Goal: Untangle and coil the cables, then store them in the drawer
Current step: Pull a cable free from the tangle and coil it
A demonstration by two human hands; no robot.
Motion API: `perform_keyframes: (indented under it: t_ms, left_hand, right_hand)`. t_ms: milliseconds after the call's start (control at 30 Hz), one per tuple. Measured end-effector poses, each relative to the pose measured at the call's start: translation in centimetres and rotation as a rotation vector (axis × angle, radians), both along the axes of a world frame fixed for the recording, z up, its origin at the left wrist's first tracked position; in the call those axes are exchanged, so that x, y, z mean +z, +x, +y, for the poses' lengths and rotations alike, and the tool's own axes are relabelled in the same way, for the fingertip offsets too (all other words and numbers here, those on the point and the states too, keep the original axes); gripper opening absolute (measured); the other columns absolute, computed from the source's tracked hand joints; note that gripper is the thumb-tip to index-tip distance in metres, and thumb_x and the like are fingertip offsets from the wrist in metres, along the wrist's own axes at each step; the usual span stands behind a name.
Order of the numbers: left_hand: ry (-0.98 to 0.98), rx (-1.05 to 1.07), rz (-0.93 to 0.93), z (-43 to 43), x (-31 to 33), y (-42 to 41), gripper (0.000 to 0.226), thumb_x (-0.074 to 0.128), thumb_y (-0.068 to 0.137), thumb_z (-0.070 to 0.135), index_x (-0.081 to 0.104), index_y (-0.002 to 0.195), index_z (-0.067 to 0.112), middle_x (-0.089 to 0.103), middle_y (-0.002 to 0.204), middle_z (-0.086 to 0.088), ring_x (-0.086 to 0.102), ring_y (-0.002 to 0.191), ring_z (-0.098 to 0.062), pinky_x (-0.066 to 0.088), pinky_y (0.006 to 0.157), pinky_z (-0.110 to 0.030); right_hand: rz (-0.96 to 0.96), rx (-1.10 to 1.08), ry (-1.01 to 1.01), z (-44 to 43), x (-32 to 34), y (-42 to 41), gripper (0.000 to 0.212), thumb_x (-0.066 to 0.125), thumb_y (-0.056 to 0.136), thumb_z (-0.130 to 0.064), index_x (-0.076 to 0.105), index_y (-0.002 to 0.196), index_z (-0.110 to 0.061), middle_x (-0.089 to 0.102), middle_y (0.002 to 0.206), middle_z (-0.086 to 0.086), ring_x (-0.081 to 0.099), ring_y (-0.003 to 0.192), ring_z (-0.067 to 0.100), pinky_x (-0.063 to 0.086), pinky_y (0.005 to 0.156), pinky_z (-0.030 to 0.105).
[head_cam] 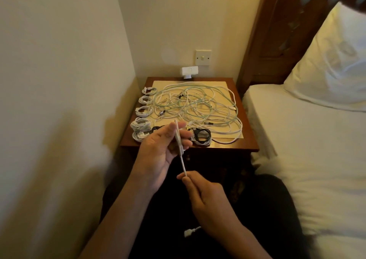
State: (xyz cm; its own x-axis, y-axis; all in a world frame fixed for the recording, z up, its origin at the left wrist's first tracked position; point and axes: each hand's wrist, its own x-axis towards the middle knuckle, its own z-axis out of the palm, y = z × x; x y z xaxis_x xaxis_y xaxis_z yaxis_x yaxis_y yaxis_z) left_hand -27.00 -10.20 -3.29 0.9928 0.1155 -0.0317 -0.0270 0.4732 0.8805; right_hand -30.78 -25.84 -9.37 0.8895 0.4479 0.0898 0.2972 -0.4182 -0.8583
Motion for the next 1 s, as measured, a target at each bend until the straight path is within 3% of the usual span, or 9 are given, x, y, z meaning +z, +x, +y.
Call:
perform_keyframes:
  t_ms: [167,233,300,467,567,633,733,867,1000]
  left_hand:
    - [0.712,0.07,0.01,-0.3,-2.7,0.3,0.026,0.055,0.105,0.031,0.073,0.095,0.016,0.075,0.079,-0.006,0.067,0.065,-0.011,0.049,0.067,-0.019]
    - [0.995,-0.044,0.005,0.4,-3.7,0.0,0.031,0.053,0.106,0.034,0.07,0.083,0.02,0.072,0.072,-0.002,0.066,0.064,-0.01,0.047,0.071,-0.025]
    - [1.077,-0.256,0.018,1.0,-3.9,-0.6,0.034,0.049,0.106,0.037,0.068,0.081,0.024,0.07,0.072,-0.002,0.065,0.063,-0.013,0.047,0.071,-0.031]
    - [0.765,-0.522,0.097,1.9,-2.1,-2.7,0.05,0.036,0.106,0.051,0.073,0.1,0.018,0.058,0.069,-0.004,0.048,0.06,-0.012,0.041,0.061,-0.018]
    - [0.657,-0.569,0.054,2.8,-1.2,-3.1,0.05,0.051,0.1,0.056,0.074,0.092,0.013,0.054,0.068,-0.003,0.044,0.061,-0.011,0.037,0.059,-0.018]
    - [0.487,-0.531,0.012,3.9,-1.1,-3.1,0.04,0.069,0.088,0.051,0.073,0.084,0.012,0.054,0.066,0.001,0.04,0.058,-0.01,0.032,0.055,-0.02]
    - [0.26,-0.377,0.037,5.0,-1.2,-2.7,0.044,0.083,0.075,0.051,0.071,0.077,0.009,0.037,0.053,0.003,0.027,0.047,-0.007,0.018,0.05,-0.025]
    - [0.051,-0.212,0.12,4.6,-0.8,-1.5,0.035,0.061,0.095,0.034,0.066,0.071,0.01,0.025,0.047,0.005,0.015,0.045,-0.009,0.013,0.049,-0.029]
    - [-0.041,-0.161,0.169,3.2,-0.1,0.3,0.031,0.054,0.096,0.029,0.059,0.074,0.009,0.025,0.047,0.006,0.018,0.038,-0.004,0.017,0.043,-0.02]
  right_hand:
    - [-0.033,0.063,-0.196,-1.2,1.4,0.1,0.015,0.051,0.106,-0.038,0.065,0.109,-0.035,0.066,0.08,-0.008,0.064,0.073,0.012,0.055,0.064,0.031]
    - [-0.051,0.052,-0.206,-2.0,2.9,0.9,0.013,0.056,0.103,-0.038,0.068,0.108,-0.036,0.068,0.083,-0.011,0.066,0.078,0.006,0.056,0.068,0.026]
    - [-0.088,0.041,-0.205,-2.9,4.7,2.1,0.011,0.063,0.099,-0.038,0.072,0.106,-0.036,0.07,0.086,-0.015,0.067,0.082,0.0,0.058,0.074,0.026]
    - [-0.153,0.02,-0.104,-5.1,7.0,5.4,0.008,0.078,0.089,-0.028,0.078,0.09,-0.036,0.072,0.086,-0.02,0.068,0.085,0.002,0.048,0.07,0.013]
    - [-0.136,0.046,-0.051,-5.8,7.3,6.0,0.011,0.073,0.093,-0.028,0.079,0.097,-0.036,0.074,0.094,-0.021,0.069,0.095,0.002,0.049,0.076,0.012]
    - [-0.117,0.034,-0.009,-6.5,7.2,6.4,0.013,0.068,0.094,-0.033,0.078,0.102,-0.037,0.075,0.097,-0.018,0.07,0.095,0.007,0.055,0.076,0.021]
    - [-0.08,0.004,-0.013,-7.4,6.1,6.3,0.017,0.062,0.097,-0.036,0.076,0.105,-0.041,0.076,0.099,-0.014,0.071,0.093,0.012,0.058,0.079,0.036]
    - [-0.036,0.017,-0.029,-7.0,4.8,5.0,0.023,0.062,0.101,-0.027,0.075,0.113,-0.041,0.075,0.098,-0.017,0.07,0.092,0.003,0.053,0.075,0.018]
    - [-0.094,0.149,-0.071,-4.1,4.0,2.1,0.026,0.063,0.101,-0.022,0.073,0.124,-0.03,0.074,0.108,-0.019,0.068,0.101,-0.003,0.057,0.085,0.02]
